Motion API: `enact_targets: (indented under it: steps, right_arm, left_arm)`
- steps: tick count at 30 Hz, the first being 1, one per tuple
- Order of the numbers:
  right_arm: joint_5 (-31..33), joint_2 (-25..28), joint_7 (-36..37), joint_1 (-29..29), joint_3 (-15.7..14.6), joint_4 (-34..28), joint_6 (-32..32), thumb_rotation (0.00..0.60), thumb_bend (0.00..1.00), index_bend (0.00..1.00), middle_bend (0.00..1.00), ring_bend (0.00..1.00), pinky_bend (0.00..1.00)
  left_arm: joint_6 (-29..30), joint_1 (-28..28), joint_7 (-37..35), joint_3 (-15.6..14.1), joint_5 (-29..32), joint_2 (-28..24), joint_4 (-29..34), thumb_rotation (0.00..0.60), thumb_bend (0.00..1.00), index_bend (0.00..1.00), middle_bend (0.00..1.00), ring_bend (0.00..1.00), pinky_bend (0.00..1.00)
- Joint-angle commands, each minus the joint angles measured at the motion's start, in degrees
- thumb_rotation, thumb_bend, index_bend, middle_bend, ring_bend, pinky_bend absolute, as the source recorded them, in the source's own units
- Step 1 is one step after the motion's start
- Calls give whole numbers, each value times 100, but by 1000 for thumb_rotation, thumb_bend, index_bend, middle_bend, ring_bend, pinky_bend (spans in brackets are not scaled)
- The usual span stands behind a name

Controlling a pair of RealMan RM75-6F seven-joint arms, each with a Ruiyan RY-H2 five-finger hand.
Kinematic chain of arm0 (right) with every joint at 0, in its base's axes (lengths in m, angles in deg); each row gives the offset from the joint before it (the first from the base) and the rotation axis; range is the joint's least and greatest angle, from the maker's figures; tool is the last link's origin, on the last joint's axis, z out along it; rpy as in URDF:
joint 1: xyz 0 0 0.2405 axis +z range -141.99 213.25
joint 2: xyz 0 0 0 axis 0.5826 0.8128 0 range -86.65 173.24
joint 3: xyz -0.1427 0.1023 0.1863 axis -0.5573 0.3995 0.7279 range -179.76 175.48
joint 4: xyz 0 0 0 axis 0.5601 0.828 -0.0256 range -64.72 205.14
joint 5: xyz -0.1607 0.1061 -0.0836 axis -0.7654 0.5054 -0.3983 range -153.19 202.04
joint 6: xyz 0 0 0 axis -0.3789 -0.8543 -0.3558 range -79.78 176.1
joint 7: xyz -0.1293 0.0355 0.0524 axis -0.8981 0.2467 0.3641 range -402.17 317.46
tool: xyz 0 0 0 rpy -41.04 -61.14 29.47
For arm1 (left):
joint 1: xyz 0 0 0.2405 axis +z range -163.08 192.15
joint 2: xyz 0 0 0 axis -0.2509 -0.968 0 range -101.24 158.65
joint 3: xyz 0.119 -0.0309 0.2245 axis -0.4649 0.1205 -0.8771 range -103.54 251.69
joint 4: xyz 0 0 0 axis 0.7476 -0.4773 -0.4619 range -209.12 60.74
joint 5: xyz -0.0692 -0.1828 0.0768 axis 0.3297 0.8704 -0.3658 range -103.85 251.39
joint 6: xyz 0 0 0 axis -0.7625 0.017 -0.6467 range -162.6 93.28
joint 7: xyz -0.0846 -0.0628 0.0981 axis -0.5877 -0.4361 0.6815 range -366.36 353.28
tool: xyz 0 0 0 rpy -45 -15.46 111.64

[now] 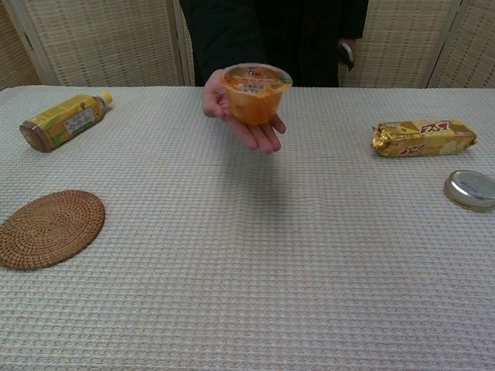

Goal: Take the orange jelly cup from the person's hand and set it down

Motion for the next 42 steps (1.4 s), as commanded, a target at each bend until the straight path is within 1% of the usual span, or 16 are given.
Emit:
enact_targets:
  steps: [1,9,15,18,20,24,30,34,38,42]
  right_arm:
    - [-69,-28,33,36,4,37,-10,600,256,0,74,0,0]
    - [-259,15,13,152,-7,-40,28,600,256,0,74,0,0]
    - [-576,110,-131,444,10,-290,247,600,255,0,74,0,0]
    - [-803,179,-262,715,59,-520,468,600,256,0,74,0,0]
    - [-935,245,-475,963,114,-750,734,600,256,0,74,0,0]
    - [-1025,256,-752,1518,339,-1159,1289,600,256,0,74,0,0]
    - [-409,-34,-898,2467,831,-1422,2405,600,255,0,75,0,0]
    - [256,-300,-951,3118,1146,-1402,3194,600,256,0,74,0,0]
    - [814,-595,-1245,3612,1340,-1285,3691,600,256,0,59,0,0]
    - [1454,-834,-1546,4049,1468,-1153,4096,600,256,0,7,0,0]
  left_arm:
    - [4,5,-2,3,13,1,-6,600,143,87,0,0,162]
    - [39,36,-1,-12,12,-17,3,600,143,87,0,0,162]
    - [41,23,-5,-6,-30,-62,36,600,143,87,0,0,162]
    - [50,25,3,-8,-45,-83,61,600,143,87,0,0,162]
    - [45,26,8,-11,-44,-98,86,600,143,87,0,0,162]
    - [69,43,21,-34,-83,-110,114,600,143,87,0,0,162]
    - [113,93,36,-73,-109,-150,143,600,143,87,0,0,162]
    - [157,136,50,-97,-126,-185,166,600,143,87,0,0,162]
    - [188,178,61,-114,-115,-209,187,600,143,87,0,0,162]
    - [210,201,66,-126,-132,-221,201,600,143,87,0,0,162]
